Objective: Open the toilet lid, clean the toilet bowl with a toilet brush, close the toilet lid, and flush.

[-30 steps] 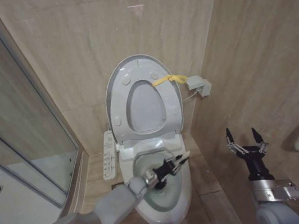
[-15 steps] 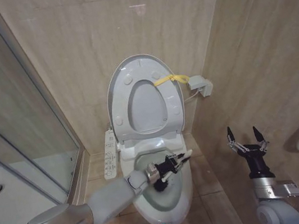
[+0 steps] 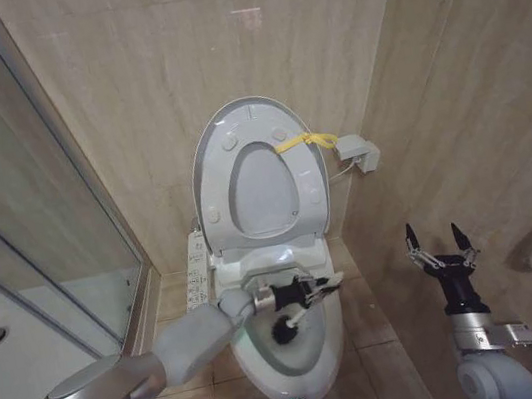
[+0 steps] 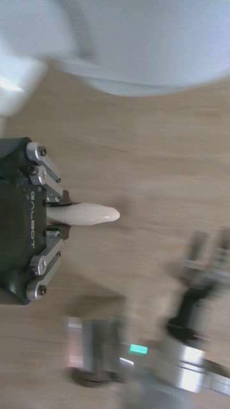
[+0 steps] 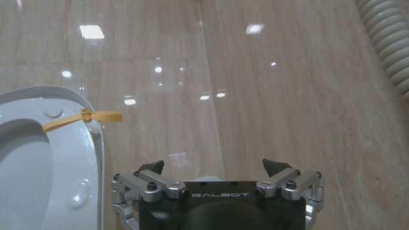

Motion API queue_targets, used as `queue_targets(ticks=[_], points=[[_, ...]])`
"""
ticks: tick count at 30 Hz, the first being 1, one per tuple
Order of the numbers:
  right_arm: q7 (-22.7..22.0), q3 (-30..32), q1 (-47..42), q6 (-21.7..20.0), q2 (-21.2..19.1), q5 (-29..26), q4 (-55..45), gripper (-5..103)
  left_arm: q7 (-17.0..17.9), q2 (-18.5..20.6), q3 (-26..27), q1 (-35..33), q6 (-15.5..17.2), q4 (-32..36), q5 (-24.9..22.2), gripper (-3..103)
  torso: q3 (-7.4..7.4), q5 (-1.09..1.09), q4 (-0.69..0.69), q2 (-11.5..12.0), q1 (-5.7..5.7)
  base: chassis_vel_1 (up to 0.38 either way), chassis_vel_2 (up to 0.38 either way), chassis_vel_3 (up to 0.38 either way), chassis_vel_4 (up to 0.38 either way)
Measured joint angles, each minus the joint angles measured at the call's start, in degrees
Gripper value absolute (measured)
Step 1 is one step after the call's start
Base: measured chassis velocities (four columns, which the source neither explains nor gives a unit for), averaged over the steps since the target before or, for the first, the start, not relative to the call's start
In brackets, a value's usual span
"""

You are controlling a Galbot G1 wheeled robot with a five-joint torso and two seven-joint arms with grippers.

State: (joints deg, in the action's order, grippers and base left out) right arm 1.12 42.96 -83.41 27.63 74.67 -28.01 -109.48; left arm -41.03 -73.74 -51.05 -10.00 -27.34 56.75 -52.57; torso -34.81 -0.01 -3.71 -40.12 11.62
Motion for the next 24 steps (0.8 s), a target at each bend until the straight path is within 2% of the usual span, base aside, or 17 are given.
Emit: queue_targets(ticks=[3,5,7,8,12,15,17,20,22,24], points=[[-0.03,-0.18,0.52,-0.09,-0.01,0.0,0.68,100,-0.81,-0.41,0.79,0.27,-0.44,-0.05,-0.39,19,0.01,-0.02,-0.05,-0.01,-0.01,0.0,0.0,0.0,0.0],[-0.03,-0.28,0.55,-0.1,0.07,0.01,0.71,100,-0.83,-0.33,0.27,0.11,-0.66,-0.87,-0.4,19,0.0,-0.02,-0.03,0.0,0.0,0.0,0.0,0.0,0.0],[-0.05,-0.19,-0.19,-0.09,0.18,0.01,-0.15,100,-0.76,0.38,-1.58,-0.79,-1.34,-3.03,0.33,19,-0.01,-0.02,0.03,0.0,0.01,0.0,0.0,0.0,0.0],[-0.04,0.07,-0.71,-0.03,0.15,-0.08,-0.78,100,-0.64,0.75,-2.48,-1.15,-1.69,-3.81,0.82,19,-0.01,-0.01,0.1,0.0,0.0,0.0,0.0,0.0,0.0],[-0.03,0.59,-0.86,-0.01,-0.03,-0.35,-1.02,100,-0.17,-0.08,-1.66,-0.86,-1.79,-3.08,0.75,19,-0.01,-0.02,0.1,0.0,0.0,0.0,0.0,0.0,0.0],[-0.03,0.6,0.34,-0.15,-0.06,-0.5,0.3,100,0.4,-2.15,1.59,-0.51,-2.03,-1.37,0.89,19,0.02,0.0,-0.06,-0.01,-0.01,0.0,0.0,0.0,0.0],[-0.04,0.58,0.42,-0.16,-0.02,-0.51,0.5,100,0.37,-2.02,1.61,-0.9,-2.14,-1.87,1.12,19,0.01,-0.02,-0.06,-0.01,-0.01,0.0,0.0,0.0,0.0],[-0.04,0.67,-0.4,-0.07,0.1,-0.55,-0.16,100,0.05,-0.45,0.51,-2.94,-2.9,-4.44,2.83,19,-0.01,-0.02,0.01,0.0,0.01,0.0,0.0,0.0,0.0],[0.02,1.25,-1.64,0.16,0.16,-0.67,-1.41,100,-0.17,0.85,-0.02,-3.87,-3.43,-5.56,3.93,19,-0.01,-0.01,0.13,0.0,0.0,0.0,0.0,0.0,0.0],[0.04,1.52,-1.66,0.19,0.1,-0.75,-1.55,100,-0.12,0.81,0.9,-3.4,-3.36,-4.08,3.54,19,0.0,0.0,0.1,0.0,-0.01,0.0,0.0,0.0,0.0]])
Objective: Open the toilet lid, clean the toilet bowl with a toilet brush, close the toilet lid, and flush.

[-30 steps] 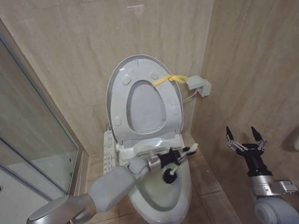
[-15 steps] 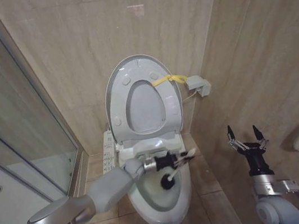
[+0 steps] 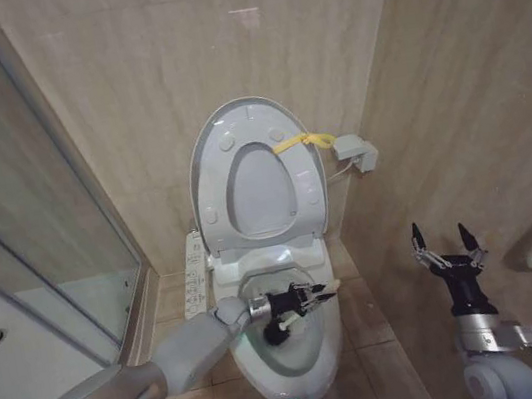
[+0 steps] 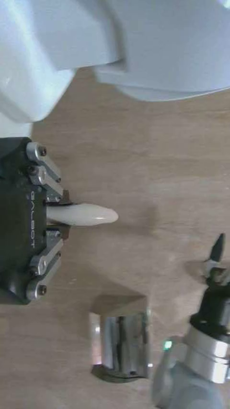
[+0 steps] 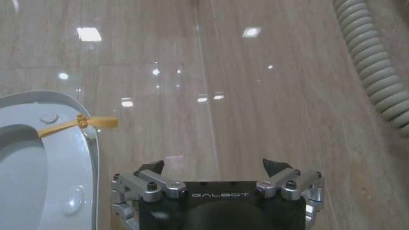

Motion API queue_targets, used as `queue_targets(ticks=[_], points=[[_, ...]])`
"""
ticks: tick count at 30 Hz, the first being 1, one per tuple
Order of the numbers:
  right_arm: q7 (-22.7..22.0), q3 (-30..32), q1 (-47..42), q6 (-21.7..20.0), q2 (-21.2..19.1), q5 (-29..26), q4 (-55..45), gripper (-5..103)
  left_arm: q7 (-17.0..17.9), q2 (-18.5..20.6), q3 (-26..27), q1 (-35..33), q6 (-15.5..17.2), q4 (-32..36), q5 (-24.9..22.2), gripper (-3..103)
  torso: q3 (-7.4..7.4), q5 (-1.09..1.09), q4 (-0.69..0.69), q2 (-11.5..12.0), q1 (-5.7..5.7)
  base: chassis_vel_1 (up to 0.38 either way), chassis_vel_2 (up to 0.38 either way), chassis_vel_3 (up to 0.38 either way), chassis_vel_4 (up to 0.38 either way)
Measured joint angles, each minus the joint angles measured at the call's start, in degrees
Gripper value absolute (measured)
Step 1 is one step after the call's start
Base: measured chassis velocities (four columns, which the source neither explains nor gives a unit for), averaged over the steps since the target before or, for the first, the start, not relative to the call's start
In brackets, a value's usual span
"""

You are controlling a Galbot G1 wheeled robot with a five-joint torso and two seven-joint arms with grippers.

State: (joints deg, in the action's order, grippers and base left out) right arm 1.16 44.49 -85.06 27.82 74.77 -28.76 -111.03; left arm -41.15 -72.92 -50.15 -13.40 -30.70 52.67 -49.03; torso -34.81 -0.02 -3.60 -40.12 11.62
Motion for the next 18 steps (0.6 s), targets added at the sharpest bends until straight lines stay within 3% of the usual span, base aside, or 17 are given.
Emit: queue_targets(ticks=[5,9,10,13,18], points=[[-0.01,-0.4,2.06,-0.34,-0.05,0.01,2.08,100,-0.38,-1.44,2.02,1.25,0.2,2.41,-0.91,19,0.02,-0.01,-0.16,-0.01,0.0,0.0,0.0,0.0,0.0],[-0.02,-0.34,1.7,-0.46,0.05,0.02,1.71,100,-1.05,-0.41,0.84,-1.65,-0.13,-0.53,0.28,19,-0.01,0.0,-0.08,0.0,0.02,0.0,0.0,0.0,0.0],[-0.01,0.01,0.81,-0.41,0.1,0.02,0.76,100,-1.07,0.13,0.57,-2.5,-0.41,-1.33,0.94,19,-0.01,-0.01,-0.01,0.01,0.02,0.0,0.0,0.0,0.0],[0.02,1.13,-0.57,-0.2,0.23,-0.1,-0.54,100,-0.67,-0.06,0.5,-2.21,-0.56,-0.71,0.8,19,0.0,0.01,0.0,0.0,0.0,0.0,0.0,0.0,0.0],[0.02,2.22,0.11,-0.34,0.97,-0.12,0.11,100,-0.54,-2.74,1.2,0.97,0.4,5.11,-2.43,19,0.02,0.01,-0.18,-0.02,-0.01,0.0,0.0,0.0,0.0]])
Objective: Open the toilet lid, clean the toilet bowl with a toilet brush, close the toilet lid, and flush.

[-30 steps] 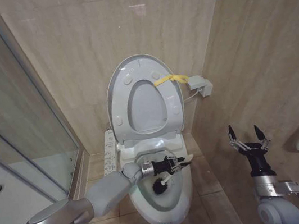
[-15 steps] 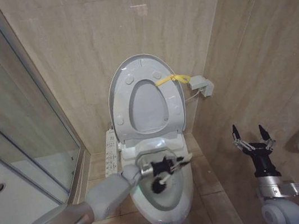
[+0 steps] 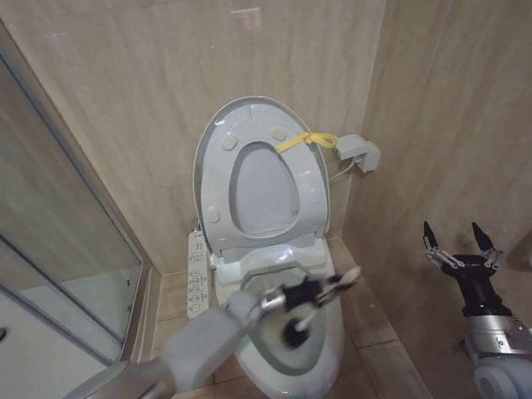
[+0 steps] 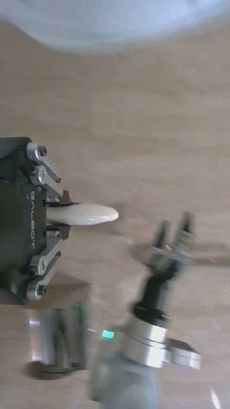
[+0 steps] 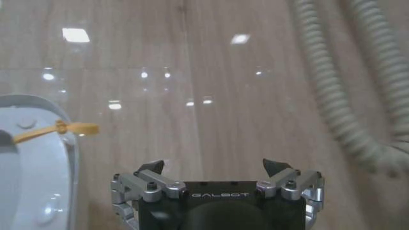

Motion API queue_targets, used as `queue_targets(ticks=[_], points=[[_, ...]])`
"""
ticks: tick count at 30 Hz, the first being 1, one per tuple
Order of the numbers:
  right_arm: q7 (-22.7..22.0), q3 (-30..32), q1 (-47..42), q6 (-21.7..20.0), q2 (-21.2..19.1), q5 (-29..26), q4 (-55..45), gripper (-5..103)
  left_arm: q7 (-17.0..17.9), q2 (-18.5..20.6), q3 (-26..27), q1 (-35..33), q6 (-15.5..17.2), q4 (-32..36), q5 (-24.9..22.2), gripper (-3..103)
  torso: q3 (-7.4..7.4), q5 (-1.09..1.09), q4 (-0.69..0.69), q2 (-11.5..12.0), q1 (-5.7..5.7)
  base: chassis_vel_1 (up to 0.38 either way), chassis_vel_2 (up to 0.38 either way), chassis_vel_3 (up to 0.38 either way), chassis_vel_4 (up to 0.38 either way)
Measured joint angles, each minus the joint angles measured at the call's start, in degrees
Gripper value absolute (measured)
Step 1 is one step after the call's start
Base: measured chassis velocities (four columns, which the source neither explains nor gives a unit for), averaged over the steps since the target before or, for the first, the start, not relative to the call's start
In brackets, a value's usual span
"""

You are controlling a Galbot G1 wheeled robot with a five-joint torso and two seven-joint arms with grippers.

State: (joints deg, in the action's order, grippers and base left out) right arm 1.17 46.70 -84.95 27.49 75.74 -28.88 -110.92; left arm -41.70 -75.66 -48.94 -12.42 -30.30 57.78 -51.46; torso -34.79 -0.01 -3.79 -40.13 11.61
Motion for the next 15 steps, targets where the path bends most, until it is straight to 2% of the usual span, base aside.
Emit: queue_targets(ticks=[3,5,7,10,12,15], points=[[0.0,-0.21,0.08,-0.05,0.22,0.1,0.19,100,-0.45,0.61,-0.44,-0.75,-0.01,-2.11,0.6,19,-0.02,-0.05,0.04,0.01,0.02,0.0,0.0,0.0,0.0],[0.07,0.21,-1.55,0.3,0.55,0.08,-1.18,100,-0.57,2.3,-1.06,-2.8,-0.64,-5.16,2.43,19,-0.03,-0.03,0.2,0.02,0.02,0.0,0.0,0.0,0.0],[0.15,0.74,-2.6,0.56,0.65,0.07,-2.03,100,-0.46,2.67,-1.08,-3.21,-0.89,-5.02,2.86,19,-0.03,-0.03,0.22,0.02,0.02,0.027,0.014,0.025,0.013],[0.25,1.91,-3.38,0.79,0.82,-0.12,-2.73,100,0.03,2.12,-0.81,-2.55,-0.66,-2.89,2.08,19,-0.02,0.01,0.15,0.01,0.01,0.034,0.051,-0.012,0.012],[0.24,2.06,-2.38,0.52,0.85,-0.17,-2.1,100,-0.05,0.59,0.08,-1.39,-0.46,-1.85,1.32,19,-0.01,0.01,0.03,0.01,0.0,0.002,-0.021,-0.027,-0.006],[0.23,1.91,-1.99,0.34,0.86,-0.16,-1.67,100,-0.62,0.63,0.25,-2.19,-0.66,-3.86,2.1,19,-0.01,-0.04,0.02,0.01,0.01,-0.034,-0.035,-0.015,-0.005]])
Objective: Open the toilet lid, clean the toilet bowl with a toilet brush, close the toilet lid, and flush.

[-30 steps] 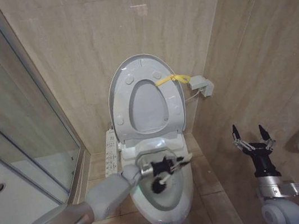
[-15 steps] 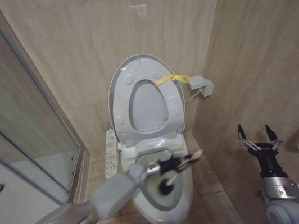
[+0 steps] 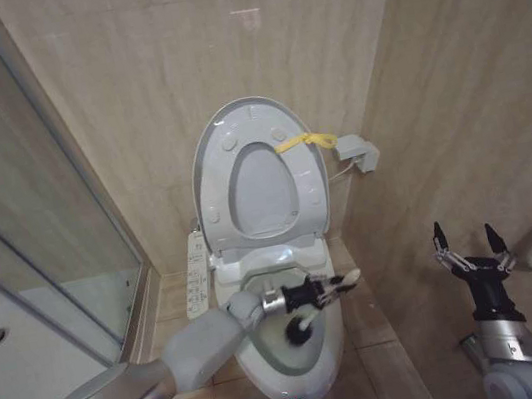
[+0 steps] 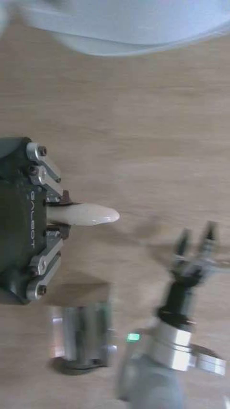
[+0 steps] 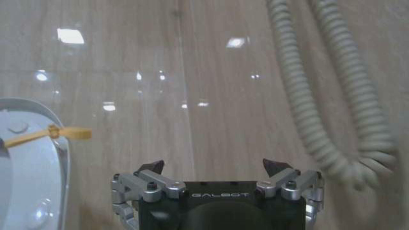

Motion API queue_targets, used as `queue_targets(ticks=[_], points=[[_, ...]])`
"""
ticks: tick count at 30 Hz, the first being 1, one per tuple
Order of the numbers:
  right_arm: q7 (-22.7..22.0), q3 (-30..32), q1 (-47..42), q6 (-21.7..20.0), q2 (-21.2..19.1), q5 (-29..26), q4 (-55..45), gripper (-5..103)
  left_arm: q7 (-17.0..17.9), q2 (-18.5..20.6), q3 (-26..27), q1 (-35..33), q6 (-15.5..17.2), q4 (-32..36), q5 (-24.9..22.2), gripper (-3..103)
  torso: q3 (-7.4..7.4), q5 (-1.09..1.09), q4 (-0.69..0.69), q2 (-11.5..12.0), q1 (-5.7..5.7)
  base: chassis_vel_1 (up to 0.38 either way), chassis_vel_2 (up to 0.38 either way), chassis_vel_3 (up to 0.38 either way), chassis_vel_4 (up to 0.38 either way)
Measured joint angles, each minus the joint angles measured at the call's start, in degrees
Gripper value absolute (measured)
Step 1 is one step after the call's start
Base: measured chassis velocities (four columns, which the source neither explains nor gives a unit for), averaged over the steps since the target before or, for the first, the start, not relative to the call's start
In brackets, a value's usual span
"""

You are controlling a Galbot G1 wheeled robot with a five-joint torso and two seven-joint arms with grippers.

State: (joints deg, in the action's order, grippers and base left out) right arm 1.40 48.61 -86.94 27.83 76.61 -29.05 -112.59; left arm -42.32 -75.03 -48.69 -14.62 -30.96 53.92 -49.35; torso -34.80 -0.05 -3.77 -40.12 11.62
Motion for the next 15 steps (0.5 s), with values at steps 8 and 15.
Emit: queue_targets(ticks=[8,15], points=[[0.06,1.06,-2.3,0.24,0.3,-0.29,-2.22,100,0.19,0.65,2.08,-1.04,-0.75,-0.48,0.45,19,-0.02,0.01,0.1,0.01,0.01,-0.007,-0.001,0.011,0.001],[0.03,0.62,-1.28,-0.09,0.37,-0.12,-1.09,100,0.08,0.76,2.46,-2.14,-0.92,-1.7,0.5,19,-0.02,0.01,0.09,0.01,0.02,0.0,0.0,0.0,0.0]])
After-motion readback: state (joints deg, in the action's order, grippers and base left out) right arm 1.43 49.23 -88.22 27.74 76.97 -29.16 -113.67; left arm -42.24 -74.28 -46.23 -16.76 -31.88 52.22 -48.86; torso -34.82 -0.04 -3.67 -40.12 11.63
